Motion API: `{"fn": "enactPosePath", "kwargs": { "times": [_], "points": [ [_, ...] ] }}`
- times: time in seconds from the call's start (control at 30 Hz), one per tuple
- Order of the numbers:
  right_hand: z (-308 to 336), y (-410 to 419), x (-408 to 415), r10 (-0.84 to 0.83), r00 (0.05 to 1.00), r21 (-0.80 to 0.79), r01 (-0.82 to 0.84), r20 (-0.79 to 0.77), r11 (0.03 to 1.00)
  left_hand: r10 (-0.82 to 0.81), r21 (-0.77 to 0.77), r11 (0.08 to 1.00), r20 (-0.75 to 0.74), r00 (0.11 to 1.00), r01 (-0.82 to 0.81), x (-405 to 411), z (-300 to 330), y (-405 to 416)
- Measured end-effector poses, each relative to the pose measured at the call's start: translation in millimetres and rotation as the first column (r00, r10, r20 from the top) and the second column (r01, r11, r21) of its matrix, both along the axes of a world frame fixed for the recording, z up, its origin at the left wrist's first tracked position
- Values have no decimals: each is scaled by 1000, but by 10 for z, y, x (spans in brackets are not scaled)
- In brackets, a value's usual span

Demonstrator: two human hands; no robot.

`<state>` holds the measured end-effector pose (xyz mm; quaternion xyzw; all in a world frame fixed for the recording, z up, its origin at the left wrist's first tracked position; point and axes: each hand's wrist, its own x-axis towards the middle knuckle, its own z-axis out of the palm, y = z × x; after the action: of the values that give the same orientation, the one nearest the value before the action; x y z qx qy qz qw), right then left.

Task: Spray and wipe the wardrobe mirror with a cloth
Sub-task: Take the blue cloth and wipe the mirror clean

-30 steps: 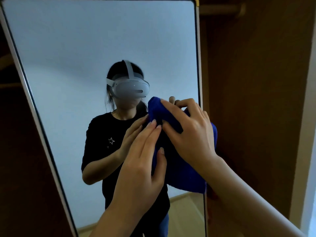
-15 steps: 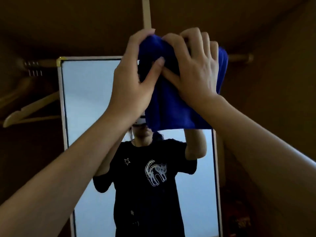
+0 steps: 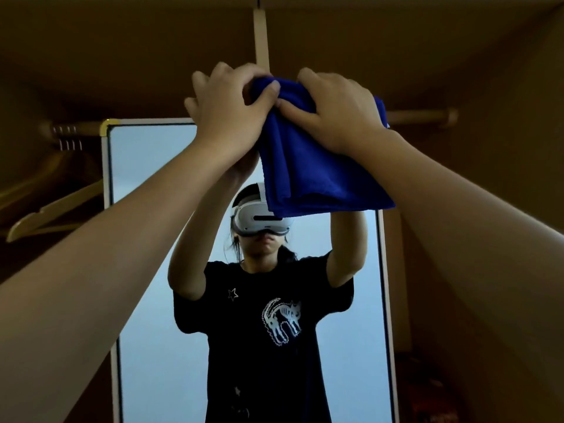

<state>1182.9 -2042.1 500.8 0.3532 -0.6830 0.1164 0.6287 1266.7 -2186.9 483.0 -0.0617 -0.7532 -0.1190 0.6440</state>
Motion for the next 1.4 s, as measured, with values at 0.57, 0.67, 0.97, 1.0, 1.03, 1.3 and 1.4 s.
{"fn": "enactPosePath", "kwargs": {
  "times": [0.57,0.67,0.97,1.0,1.03,1.3,1.4],
  "points": [
    [-193,147,-150,-28,995,-171,11,-94,985,168,-179,969,-21,986,-169,-185,-89,166],
    [-248,171,-142,-32,994,-196,10,-109,981,179,-203,963,-9,984,-177,-187,-107,202],
    [-741,159,-48,-141,988,-343,111,-62,933,150,-315,931,-134,980,-186,-119,-501,194],
    [-846,145,-55,-137,989,-349,111,-52,931,137,-327,929,-133,982,-174,-114,-594,196],
    [-953,128,-65,-131,990,-348,108,-42,931,130,-333,928,-124,984,-165,-111,-690,196],
    [-1790,7,-92,-100,988,-385,49,-115,922,163,-327,925,-112,980,-192,-115,-1554,99],
    [-2154,-38,-72,-66,993,-371,27,-93,928,185,-321,926,-79,980,-201,-102,-1927,83]
  ]
}}
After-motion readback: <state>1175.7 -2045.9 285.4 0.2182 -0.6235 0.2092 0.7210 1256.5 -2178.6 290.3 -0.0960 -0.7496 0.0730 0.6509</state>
